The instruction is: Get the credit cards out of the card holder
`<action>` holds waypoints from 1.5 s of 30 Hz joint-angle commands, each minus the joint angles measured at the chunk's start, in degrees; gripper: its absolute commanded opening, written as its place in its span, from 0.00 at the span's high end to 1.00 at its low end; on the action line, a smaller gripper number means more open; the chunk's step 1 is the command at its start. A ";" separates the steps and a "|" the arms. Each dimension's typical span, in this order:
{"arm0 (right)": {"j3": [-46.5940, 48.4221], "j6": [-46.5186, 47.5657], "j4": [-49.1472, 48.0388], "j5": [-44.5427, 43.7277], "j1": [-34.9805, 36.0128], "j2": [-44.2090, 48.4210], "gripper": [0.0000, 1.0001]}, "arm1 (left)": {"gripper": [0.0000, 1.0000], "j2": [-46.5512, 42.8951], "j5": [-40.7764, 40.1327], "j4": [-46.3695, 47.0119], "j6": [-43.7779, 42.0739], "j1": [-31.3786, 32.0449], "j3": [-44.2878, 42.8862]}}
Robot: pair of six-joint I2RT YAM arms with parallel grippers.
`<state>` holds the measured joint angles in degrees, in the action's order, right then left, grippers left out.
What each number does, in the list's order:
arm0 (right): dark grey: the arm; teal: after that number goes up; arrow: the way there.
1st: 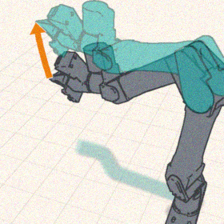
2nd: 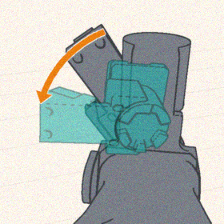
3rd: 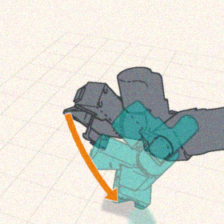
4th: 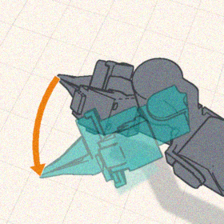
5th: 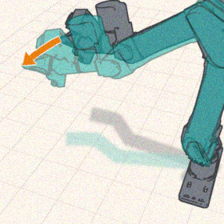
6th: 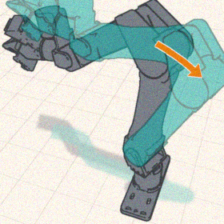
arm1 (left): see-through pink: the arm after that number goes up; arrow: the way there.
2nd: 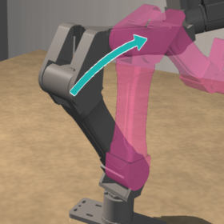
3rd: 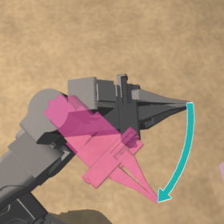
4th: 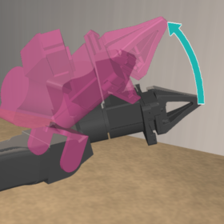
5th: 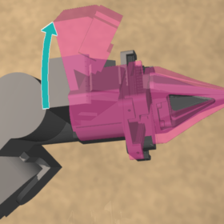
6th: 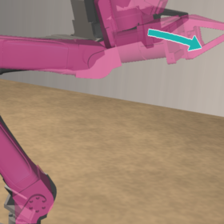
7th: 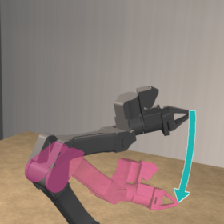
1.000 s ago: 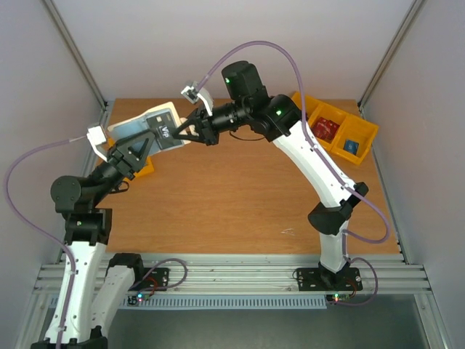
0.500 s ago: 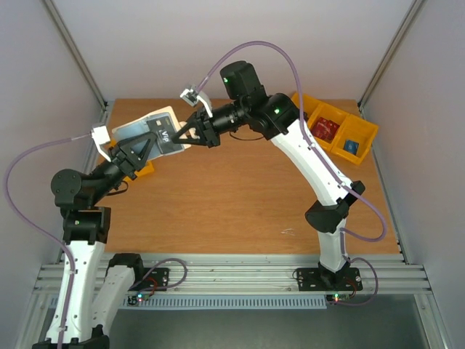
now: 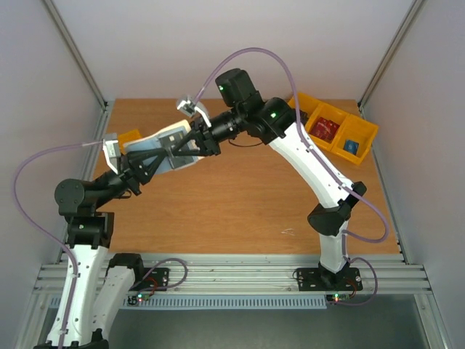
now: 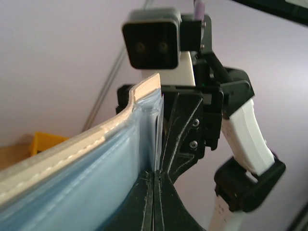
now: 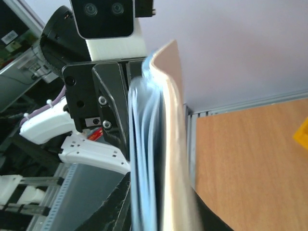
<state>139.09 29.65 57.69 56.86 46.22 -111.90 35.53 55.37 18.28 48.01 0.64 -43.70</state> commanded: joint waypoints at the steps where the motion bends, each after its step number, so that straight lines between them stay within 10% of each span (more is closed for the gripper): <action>1: -3.72 3.80 -3.23 0.18 1.69 1.95 0.83 | 1.00 -2.25 8.77 -1.60 -0.28 1.59 1.31; 14: -13.54 4.99 -1.01 7.24 -2.95 10.02 0.75 | 1.00 -2.98 3.96 -5.20 -1.21 0.06 2.37; 24: -15.20 5.47 0.06 6.88 -3.84 10.94 0.99 | 1.00 -3.00 3.50 -4.61 -0.46 0.06 2.19; 45: -15.89 5.45 2.10 7.11 -8.58 12.96 0.99 | 1.00 -4.35 4.55 -8.84 -4.96 -1.79 2.60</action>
<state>123.35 35.27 59.66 62.78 39.11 -101.78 31.77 59.77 9.32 44.40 -0.47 -41.34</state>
